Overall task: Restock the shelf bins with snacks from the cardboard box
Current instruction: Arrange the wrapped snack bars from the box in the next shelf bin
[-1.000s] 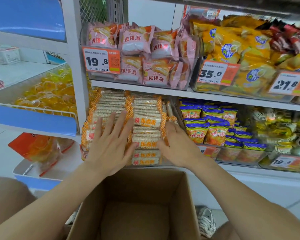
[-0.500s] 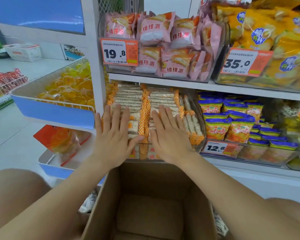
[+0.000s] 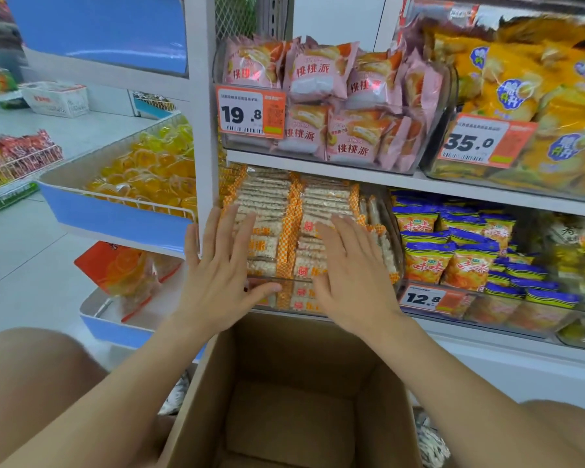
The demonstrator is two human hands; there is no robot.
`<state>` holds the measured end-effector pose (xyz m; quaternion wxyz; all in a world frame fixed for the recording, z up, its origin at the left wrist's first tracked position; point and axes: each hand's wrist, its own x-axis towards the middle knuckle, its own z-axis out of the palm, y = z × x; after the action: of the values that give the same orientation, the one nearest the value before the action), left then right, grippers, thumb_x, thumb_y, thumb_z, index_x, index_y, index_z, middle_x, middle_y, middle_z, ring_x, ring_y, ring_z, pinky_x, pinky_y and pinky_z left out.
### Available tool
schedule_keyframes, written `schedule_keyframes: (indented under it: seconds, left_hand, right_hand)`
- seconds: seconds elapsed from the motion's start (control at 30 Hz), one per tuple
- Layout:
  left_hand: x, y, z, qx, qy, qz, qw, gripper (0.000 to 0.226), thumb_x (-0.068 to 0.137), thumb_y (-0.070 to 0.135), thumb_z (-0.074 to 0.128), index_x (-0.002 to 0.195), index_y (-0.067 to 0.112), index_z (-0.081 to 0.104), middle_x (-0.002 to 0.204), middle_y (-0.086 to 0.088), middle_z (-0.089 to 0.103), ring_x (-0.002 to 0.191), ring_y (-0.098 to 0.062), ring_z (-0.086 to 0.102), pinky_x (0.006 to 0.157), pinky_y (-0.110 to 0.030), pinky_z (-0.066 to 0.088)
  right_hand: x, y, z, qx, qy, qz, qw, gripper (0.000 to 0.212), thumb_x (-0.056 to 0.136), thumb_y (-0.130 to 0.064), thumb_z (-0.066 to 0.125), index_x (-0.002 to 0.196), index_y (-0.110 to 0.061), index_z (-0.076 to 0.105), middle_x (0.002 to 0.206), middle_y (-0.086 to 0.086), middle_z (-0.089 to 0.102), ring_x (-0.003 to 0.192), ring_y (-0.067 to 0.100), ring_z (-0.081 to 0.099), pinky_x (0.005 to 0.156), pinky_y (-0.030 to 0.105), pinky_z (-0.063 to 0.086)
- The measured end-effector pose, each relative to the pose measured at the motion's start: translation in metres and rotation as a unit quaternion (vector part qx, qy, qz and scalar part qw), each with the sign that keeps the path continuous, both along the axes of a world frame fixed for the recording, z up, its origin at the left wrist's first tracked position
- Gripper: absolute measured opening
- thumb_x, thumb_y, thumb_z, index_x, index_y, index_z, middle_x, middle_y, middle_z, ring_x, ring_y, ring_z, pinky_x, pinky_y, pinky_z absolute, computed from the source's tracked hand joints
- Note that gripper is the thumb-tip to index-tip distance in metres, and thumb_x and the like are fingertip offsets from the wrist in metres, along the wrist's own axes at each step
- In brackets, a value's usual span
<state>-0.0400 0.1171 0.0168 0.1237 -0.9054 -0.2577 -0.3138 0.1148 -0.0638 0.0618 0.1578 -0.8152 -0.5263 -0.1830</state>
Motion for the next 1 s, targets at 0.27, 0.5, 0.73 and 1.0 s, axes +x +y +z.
schedule_keyframes:
  seconds: [0.27, 0.5, 0.73, 1.0]
  left_hand:
    - [-0.016, -0.037, -0.016, -0.352, -0.188, 0.067, 0.915, 0.105, 0.081, 0.051, 0.085, 0.152, -0.001, 0.027, 0.149, -0.018, 0.035, 0.140, -0.035, 0.029, 0.110, -0.051, 0.037]
    - [-0.010, -0.045, -0.009, -0.424, -0.231, 0.082, 0.872, 0.070, 0.083, 0.034, 0.088, 0.132, 0.002, 0.049, 0.131, -0.014, 0.045, 0.126, -0.027, 0.043, 0.090, -0.033, 0.041]
    - [0.009, -0.021, 0.002, -0.426, -0.288, 0.088, 0.853, 0.081, 0.074, 0.045, 0.092, 0.133, 0.009, 0.050, 0.129, -0.007, 0.056, 0.124, -0.026, 0.054, 0.095, -0.037, 0.050]
    - [0.032, -0.013, -0.004, -0.439, -0.321, 0.097, 0.834, 0.089, 0.073, 0.038, 0.095, 0.135, 0.009, 0.038, 0.127, -0.011, 0.059, 0.108, -0.027, 0.062, 0.085, -0.040, 0.052]
  right_hand:
    - [-0.003, -0.045, -0.028, 0.139, 0.112, -0.206, 0.962, 0.055, 0.091, -0.019, 0.070, 0.138, -0.008, 0.043, 0.130, 0.017, 0.047, 0.113, 0.032, 0.051, 0.085, 0.032, 0.043]
    - [0.003, -0.056, -0.039, 0.178, 0.231, -0.187, 0.938, 0.055, 0.096, -0.017, 0.073, 0.140, -0.015, 0.039, 0.130, 0.013, 0.054, 0.095, 0.028, 0.065, 0.069, 0.030, 0.048]
    - [0.019, -0.045, -0.037, 0.260, 0.234, -0.173, 0.921, 0.037, 0.095, -0.016, 0.072, 0.117, -0.023, 0.043, 0.094, 0.001, 0.062, 0.077, 0.016, 0.061, 0.056, 0.024, 0.037]
    - [0.018, -0.027, -0.042, 0.321, 0.291, -0.165, 0.886, 0.033, 0.092, -0.004, 0.069, 0.116, -0.015, 0.048, 0.097, -0.001, 0.060, 0.086, 0.017, 0.062, 0.064, 0.015, 0.044]
